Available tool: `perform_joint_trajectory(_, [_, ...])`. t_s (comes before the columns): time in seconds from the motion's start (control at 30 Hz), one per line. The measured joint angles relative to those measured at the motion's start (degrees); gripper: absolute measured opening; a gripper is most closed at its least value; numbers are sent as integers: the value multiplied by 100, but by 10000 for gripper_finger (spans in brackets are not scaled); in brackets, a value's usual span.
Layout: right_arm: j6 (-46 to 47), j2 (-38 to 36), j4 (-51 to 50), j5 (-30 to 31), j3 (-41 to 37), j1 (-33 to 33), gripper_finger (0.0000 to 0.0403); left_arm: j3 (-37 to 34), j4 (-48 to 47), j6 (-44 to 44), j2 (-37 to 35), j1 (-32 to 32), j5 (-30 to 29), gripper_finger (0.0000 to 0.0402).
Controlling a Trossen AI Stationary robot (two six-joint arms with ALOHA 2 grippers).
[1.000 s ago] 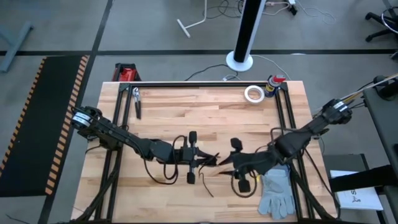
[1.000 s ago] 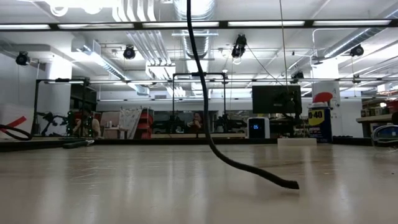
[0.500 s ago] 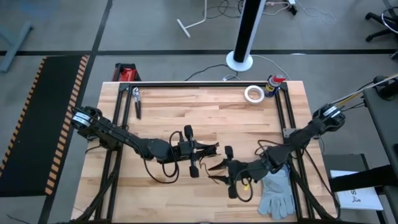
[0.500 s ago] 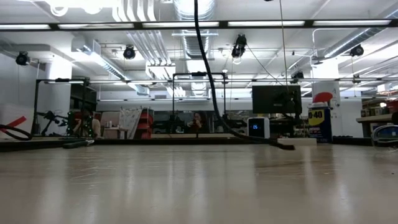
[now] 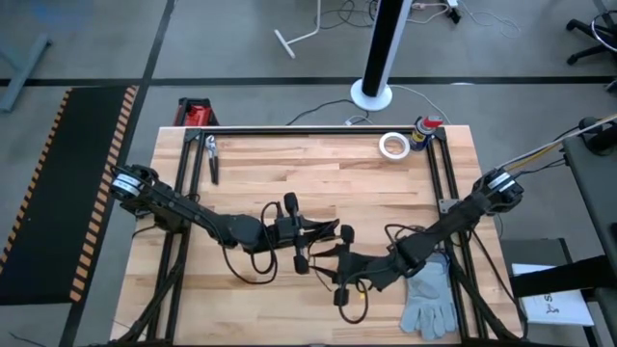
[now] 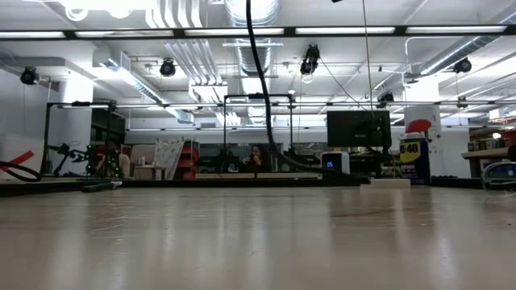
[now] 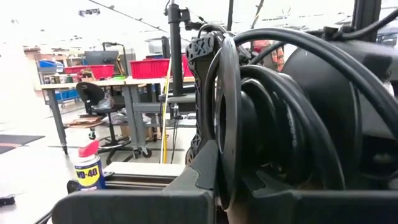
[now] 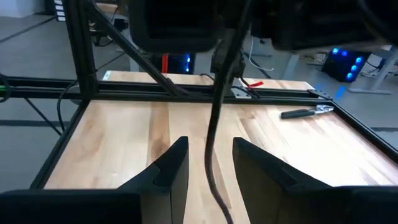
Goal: Coil cords
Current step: Coil the black wire into the spool
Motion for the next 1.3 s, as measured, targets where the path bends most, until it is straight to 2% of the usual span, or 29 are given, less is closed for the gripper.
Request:
perform_joint_trajectory(0.27, [-13,0,143,-2,-1,-93,115,0,44,0,0,0,0,0])
perform_joint_trajectory(0.67, [-25,0,325,-470,3,-293,46,0,42,51,0,0,0,0])
perform_joint_trajectory(0.97, [-12,0,390,-479,5,-304,59,0,40,97,2,0,-4,0])
perform_joint_trajectory(1.13, [-29,0,432,-411,3,-311,12,0,38,144,2,0,-4,0])
perform_joint_trajectory(1.3, [54,0,480,-132,-34,-306,1,0,47,146,2,0,-9,0])
